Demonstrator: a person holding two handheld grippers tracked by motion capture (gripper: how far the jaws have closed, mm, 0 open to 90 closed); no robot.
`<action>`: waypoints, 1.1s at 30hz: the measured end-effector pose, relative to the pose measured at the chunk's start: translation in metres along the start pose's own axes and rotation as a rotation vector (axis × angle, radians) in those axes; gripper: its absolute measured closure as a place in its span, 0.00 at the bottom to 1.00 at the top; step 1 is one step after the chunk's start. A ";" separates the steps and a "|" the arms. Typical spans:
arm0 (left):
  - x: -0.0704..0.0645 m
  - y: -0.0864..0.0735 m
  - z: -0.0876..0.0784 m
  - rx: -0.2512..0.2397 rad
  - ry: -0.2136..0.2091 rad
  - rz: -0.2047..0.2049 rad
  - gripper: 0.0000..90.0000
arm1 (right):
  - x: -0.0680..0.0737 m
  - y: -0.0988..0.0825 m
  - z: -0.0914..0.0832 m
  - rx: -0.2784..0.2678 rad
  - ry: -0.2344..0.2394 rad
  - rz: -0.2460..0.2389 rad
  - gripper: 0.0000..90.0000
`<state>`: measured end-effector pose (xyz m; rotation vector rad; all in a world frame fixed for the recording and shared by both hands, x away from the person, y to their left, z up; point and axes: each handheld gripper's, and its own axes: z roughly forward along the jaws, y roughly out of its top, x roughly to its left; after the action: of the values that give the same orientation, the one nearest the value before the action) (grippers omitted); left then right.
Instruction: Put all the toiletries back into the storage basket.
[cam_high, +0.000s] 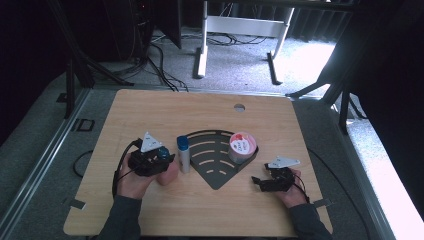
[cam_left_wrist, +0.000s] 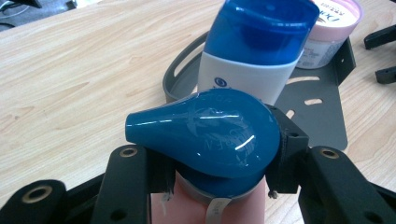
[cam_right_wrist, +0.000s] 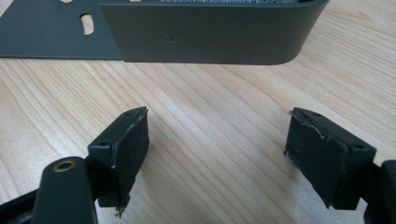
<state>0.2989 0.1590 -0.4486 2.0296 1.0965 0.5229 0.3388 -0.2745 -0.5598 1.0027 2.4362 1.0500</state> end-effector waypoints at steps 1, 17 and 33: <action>0.000 0.001 0.000 0.001 0.003 0.003 0.59 | 0.000 0.000 0.000 0.000 0.000 0.000 0.24; -0.001 0.005 -0.004 -0.007 -0.005 0.013 0.59 | 0.000 0.000 0.000 0.000 0.000 0.000 0.23; -0.019 0.007 -0.015 0.003 -0.077 0.068 0.59 | 0.000 0.000 0.000 0.000 0.000 -0.001 0.23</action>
<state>0.2824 0.1475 -0.4337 2.0779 0.9861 0.4736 0.3389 -0.2745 -0.5598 1.0014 2.4365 1.0498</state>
